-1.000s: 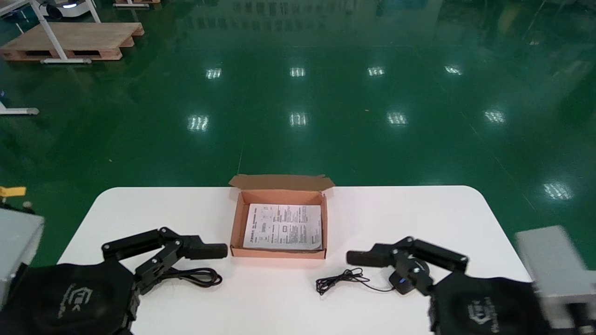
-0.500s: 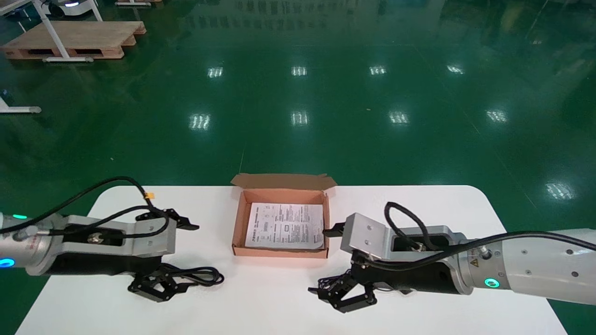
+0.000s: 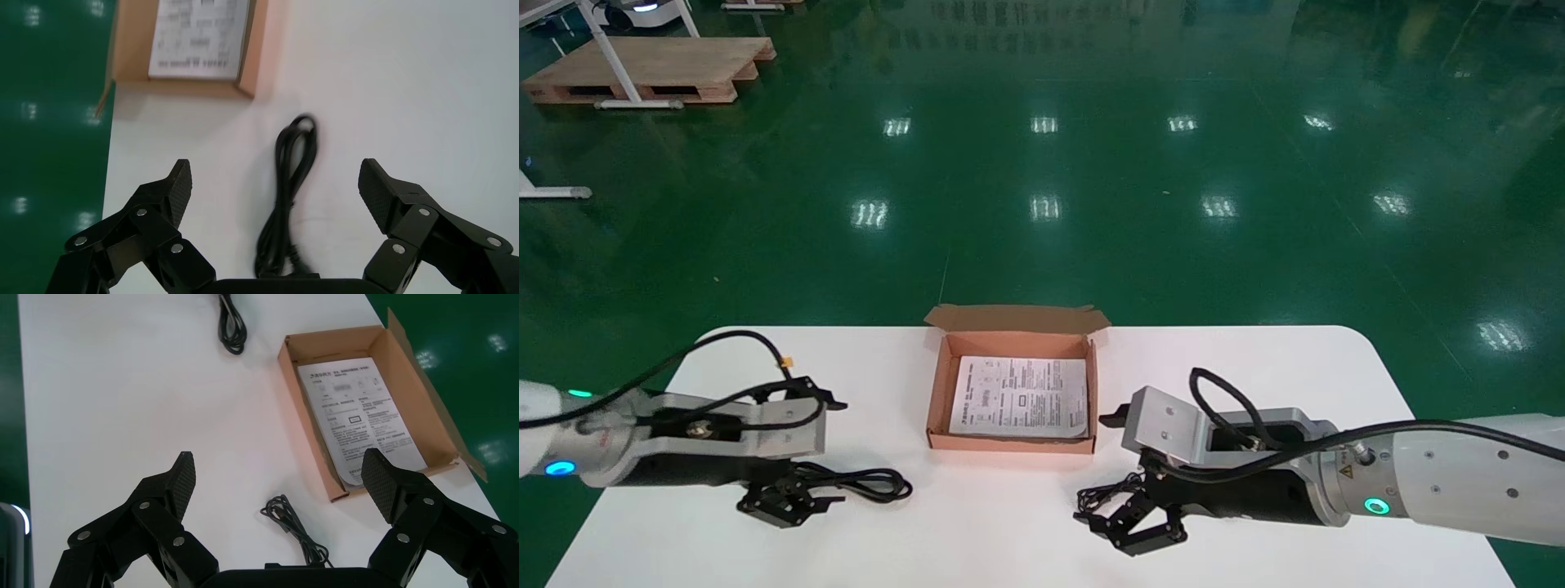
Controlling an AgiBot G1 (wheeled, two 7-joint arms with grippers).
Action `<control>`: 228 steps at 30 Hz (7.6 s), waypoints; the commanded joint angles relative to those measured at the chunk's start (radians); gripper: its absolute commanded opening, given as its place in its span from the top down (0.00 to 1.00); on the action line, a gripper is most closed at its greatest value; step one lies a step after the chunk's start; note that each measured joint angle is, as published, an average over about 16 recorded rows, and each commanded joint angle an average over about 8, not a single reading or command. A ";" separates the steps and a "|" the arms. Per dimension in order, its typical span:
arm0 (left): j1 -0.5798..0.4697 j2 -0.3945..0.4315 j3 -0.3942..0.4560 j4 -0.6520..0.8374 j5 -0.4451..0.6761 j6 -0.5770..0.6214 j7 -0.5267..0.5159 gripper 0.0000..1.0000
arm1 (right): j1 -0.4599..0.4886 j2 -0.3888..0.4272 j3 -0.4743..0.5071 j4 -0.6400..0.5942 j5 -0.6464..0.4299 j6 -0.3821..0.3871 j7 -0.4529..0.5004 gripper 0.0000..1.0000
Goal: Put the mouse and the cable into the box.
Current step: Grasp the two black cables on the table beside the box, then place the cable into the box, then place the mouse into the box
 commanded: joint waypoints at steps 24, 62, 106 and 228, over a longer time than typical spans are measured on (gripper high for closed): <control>-0.049 0.221 0.090 0.475 0.160 -0.182 0.295 0.00 | -0.004 0.017 -0.005 0.043 -0.032 0.016 0.084 0.00; -0.104 0.288 0.095 0.672 0.162 -0.234 0.434 0.00 | 0.250 -0.457 -0.291 -0.739 -0.471 0.147 -0.441 0.00; -0.112 0.294 0.093 0.695 0.158 -0.237 0.451 1.00 | 0.265 -0.464 -0.313 -0.851 -0.402 0.197 -0.514 1.00; -0.087 0.539 0.311 0.553 0.005 -0.629 0.674 0.00 | 0.368 0.002 -0.159 -0.345 -0.340 0.299 -0.213 1.00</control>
